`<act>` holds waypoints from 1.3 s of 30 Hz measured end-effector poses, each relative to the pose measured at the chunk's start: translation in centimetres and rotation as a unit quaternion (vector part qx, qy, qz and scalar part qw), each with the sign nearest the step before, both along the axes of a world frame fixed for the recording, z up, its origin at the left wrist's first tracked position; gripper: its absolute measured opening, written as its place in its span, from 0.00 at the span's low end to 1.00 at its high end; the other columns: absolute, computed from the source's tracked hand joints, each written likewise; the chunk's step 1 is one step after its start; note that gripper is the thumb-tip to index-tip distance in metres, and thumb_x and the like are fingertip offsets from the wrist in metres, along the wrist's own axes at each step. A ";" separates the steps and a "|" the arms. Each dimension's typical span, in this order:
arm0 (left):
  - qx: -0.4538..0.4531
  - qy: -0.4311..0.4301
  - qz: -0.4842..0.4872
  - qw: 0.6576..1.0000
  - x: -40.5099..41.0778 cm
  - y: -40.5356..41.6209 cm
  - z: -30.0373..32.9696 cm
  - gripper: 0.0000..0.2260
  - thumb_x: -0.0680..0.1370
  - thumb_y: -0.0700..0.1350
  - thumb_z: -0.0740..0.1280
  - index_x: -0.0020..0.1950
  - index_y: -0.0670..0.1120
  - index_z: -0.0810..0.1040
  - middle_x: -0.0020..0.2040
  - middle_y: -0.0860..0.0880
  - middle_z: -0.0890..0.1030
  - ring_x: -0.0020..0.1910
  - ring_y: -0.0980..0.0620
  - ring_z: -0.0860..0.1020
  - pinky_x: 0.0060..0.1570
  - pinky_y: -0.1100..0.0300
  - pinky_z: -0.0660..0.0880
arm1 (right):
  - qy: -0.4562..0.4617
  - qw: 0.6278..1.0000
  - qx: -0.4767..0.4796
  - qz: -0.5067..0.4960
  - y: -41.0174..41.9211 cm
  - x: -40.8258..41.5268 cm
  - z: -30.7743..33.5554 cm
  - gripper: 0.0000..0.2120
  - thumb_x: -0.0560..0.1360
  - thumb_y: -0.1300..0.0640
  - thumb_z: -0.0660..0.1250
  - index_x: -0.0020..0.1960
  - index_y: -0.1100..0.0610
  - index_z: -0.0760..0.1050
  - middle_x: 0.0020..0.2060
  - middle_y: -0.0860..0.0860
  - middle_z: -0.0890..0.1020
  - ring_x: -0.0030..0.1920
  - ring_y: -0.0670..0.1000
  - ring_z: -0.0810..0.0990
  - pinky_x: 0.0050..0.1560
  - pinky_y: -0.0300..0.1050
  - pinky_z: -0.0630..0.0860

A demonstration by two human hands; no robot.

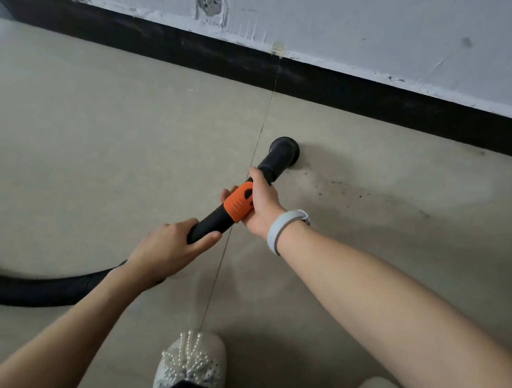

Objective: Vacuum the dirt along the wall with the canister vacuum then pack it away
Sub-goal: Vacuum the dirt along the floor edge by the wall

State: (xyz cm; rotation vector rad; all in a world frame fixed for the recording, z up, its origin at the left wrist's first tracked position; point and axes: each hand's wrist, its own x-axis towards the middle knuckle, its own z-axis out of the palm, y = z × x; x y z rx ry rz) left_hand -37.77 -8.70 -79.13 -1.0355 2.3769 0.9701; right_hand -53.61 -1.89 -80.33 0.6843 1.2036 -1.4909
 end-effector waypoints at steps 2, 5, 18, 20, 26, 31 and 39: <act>0.050 0.017 0.009 0.999 0.8 -0.7 0.1 0.17 0.76 0.60 0.62 0.37 0.48 0.71 0.29 0.49 0.77 0.28 0.49 0.77 0.36 0.51 0.76 | -0.032 0.998 -0.033 -0.054 -0.2 1.2 0.3 0.12 0.76 0.53 0.66 0.51 0.58 0.65 0.38 0.57 0.73 0.37 0.54 0.76 0.38 0.50 0.79; 0.104 0.026 0.010 0.994 2.1 -1.2 0.2 0.16 0.77 0.57 0.63 0.36 0.46 0.70 0.26 0.52 0.75 0.24 0.52 0.74 0.33 0.54 0.74 | -0.006 0.997 -0.025 -0.068 0.5 3.4 0.2 0.11 0.76 0.53 0.65 0.49 0.60 0.67 0.34 0.56 0.73 0.32 0.53 0.76 0.36 0.48 0.79; 0.085 -0.011 -0.053 0.995 6.4 0.2 0.5 0.17 0.73 0.62 0.64 0.36 0.49 0.72 0.26 0.51 0.77 0.27 0.53 0.77 0.35 0.55 0.73 | 0.040 0.989 0.056 -0.127 2.7 9.1 -0.2 0.11 0.77 0.52 0.62 0.47 0.59 0.66 0.23 0.52 0.72 0.22 0.51 0.74 0.29 0.44 0.77; 0.022 -0.011 -0.025 0.999 7.4 0.6 0.5 0.19 0.73 0.62 0.65 0.36 0.47 0.71 0.28 0.48 0.78 0.30 0.49 0.78 0.35 0.54 0.73 | 0.034 0.993 0.038 -0.104 1.9 10.2 -0.3 0.11 0.77 0.51 0.63 0.49 0.58 0.66 0.27 0.53 0.73 0.22 0.50 0.75 0.30 0.44 0.77; 0.049 -0.033 0.017 0.998 8.8 0.0 0.5 0.25 0.68 0.67 0.66 0.32 0.45 0.71 0.25 0.48 0.74 0.27 0.48 0.73 0.32 0.56 0.67 | 0.022 0.993 0.003 -0.114 1.7 13.0 -0.6 0.12 0.77 0.50 0.63 0.51 0.58 0.66 0.27 0.52 0.73 0.24 0.50 0.76 0.31 0.44 0.78; 0.073 -0.079 -0.037 0.994 9.2 0.5 0.5 0.21 0.68 0.67 0.67 0.34 0.49 0.75 0.22 0.54 0.74 0.23 0.58 0.73 0.32 0.59 0.70 | 0.026 0.987 0.038 -0.154 4.2 14.7 -1.1 0.15 0.77 0.49 0.63 0.56 0.59 0.67 0.26 0.50 0.75 0.26 0.51 0.78 0.34 0.47 0.78; -0.014 -0.025 -0.028 0.999 9.5 1.1 -0.1 0.23 0.68 0.67 0.66 0.29 0.49 0.67 0.23 0.51 0.72 0.27 0.51 0.72 0.30 0.56 0.66 | 0.042 0.990 0.034 -0.133 3.1 14.0 -1.0 0.11 0.78 0.51 0.62 0.51 0.58 0.65 0.26 0.52 0.73 0.24 0.51 0.76 0.33 0.46 0.78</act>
